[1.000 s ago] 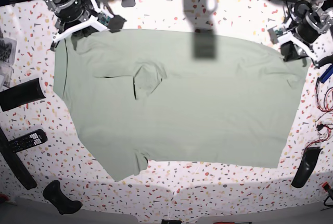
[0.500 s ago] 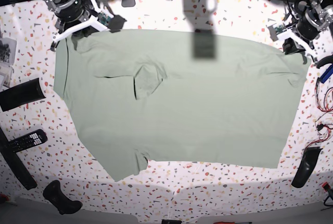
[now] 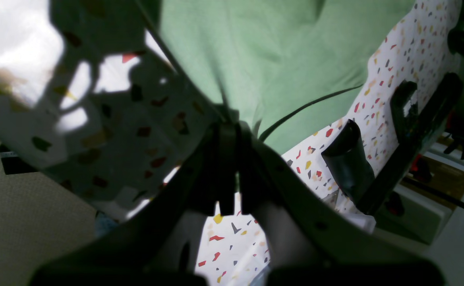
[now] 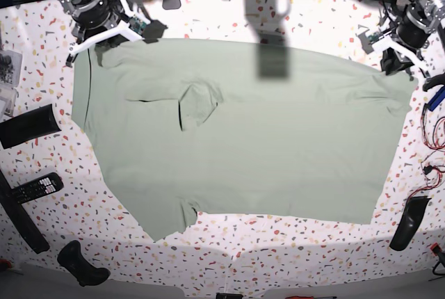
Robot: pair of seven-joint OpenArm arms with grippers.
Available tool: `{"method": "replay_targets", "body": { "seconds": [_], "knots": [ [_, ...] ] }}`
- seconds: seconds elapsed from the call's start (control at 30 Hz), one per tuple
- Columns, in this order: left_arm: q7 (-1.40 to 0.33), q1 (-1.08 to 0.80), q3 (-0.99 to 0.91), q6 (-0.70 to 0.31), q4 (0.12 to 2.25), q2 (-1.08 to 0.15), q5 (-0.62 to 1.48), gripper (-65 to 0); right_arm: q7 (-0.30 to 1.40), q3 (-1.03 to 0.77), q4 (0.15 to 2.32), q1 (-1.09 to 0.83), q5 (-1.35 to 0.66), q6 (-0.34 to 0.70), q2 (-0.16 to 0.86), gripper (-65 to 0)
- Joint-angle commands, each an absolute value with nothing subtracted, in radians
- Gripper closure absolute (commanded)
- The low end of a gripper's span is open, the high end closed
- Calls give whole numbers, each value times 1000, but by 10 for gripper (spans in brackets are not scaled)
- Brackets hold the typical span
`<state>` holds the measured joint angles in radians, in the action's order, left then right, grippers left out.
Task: Fold the T-shirt properly
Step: 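Drag the shirt away from the hem with both grippers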
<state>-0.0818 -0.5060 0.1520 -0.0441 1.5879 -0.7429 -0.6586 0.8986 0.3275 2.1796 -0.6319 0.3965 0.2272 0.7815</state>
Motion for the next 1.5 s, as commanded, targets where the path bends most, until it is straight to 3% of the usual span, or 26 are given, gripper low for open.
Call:
{"method": "replay_targets", "body": {
  "seconds": [0.0, 0.37, 0.8, 1.47],
  "knots": [
    [-81, -501, 145, -28, 1601, -762, -662, 0, 895, 321, 2197, -633, 416, 215, 795, 0],
    [-94, -606, 145, -26, 1623, -762, -736, 0, 862, 321, 2220, -688, 416, 216, 795, 0],
    [-213, -736, 145, -27, 1789, -762, -733, 0, 938, 321, 2268, -815, 497, 216, 796, 0],
    [-296, -818, 145, -27, 1803, -762, -733, 0, 1015, 321, 2346, -928, 554, 156, 795, 0]
  ]
}}
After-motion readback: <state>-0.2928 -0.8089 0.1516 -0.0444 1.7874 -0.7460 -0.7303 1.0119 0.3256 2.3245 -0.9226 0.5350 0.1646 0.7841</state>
